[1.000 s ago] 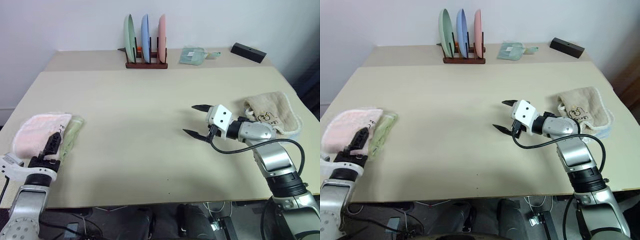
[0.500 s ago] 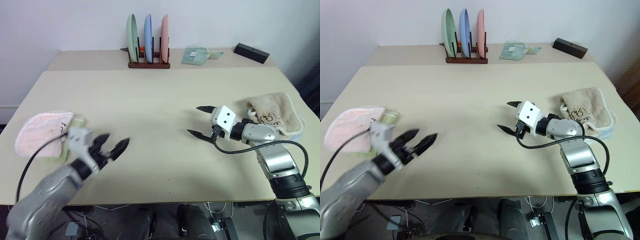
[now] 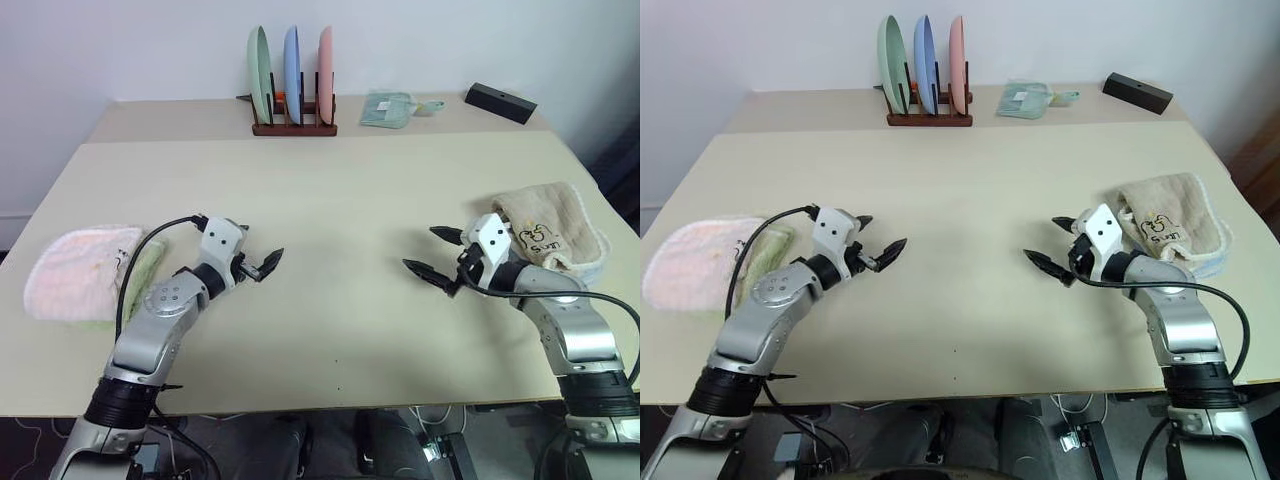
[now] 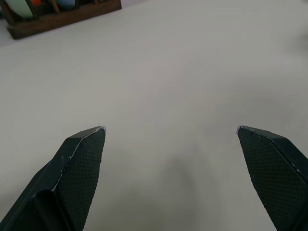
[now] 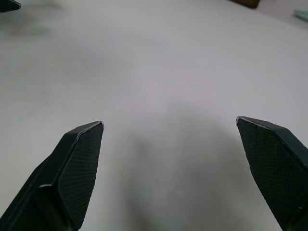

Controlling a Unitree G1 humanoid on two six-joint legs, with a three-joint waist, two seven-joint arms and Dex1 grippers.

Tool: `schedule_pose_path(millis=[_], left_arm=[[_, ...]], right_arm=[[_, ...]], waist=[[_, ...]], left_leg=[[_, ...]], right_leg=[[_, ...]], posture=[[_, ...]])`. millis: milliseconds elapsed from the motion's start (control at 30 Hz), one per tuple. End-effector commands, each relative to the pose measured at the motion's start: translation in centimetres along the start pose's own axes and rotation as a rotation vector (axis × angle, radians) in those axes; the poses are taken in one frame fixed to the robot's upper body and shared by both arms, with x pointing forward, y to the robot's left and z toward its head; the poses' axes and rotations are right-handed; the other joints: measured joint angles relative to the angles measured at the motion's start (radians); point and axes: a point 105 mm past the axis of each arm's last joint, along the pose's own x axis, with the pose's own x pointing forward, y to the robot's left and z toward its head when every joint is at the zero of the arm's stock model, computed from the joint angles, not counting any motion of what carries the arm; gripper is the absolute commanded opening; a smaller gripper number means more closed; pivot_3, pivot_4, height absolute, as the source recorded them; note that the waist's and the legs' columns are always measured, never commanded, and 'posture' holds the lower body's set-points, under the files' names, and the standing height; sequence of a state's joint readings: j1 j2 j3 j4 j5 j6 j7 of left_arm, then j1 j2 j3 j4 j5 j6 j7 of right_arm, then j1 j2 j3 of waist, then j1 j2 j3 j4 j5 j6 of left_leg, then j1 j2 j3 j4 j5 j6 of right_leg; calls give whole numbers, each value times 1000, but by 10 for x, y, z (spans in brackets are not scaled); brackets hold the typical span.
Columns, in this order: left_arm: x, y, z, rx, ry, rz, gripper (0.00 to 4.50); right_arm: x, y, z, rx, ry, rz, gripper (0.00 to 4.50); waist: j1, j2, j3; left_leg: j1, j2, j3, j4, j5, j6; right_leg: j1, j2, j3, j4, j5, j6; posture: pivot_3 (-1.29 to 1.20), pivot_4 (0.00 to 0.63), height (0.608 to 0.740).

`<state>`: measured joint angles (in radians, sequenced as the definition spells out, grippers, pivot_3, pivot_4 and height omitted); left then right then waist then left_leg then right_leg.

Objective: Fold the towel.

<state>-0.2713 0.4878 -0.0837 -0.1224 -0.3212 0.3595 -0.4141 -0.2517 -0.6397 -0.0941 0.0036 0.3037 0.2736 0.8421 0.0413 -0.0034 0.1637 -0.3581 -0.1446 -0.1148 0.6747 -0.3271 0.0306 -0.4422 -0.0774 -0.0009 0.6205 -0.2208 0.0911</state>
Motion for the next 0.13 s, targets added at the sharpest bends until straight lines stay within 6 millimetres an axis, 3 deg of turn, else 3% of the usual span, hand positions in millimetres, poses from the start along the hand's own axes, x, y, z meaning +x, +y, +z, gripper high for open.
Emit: schedule_pose_path(millis=[33, 133], left_arm=[[1, -2, 15, 22, -63, -13, 4464], [1, 0, 10, 20, -56, 2, 4464]], right_arm=[[-5, -1, 10, -16, -37, -6, 4500], [-2, -3, 10, -17, -30, -6, 4500]], waist=[[-1, 0, 0], [-2, 0, 0]], left_leg=[[0, 0, 0, 0, 0, 0], [0, 0, 0, 0, 0, 0]], right_leg=[[0, 0, 0, 0, 0, 0], [0, 0, 0, 0, 0, 0]], posture=[[0, 150, 740], [0, 150, 740]])
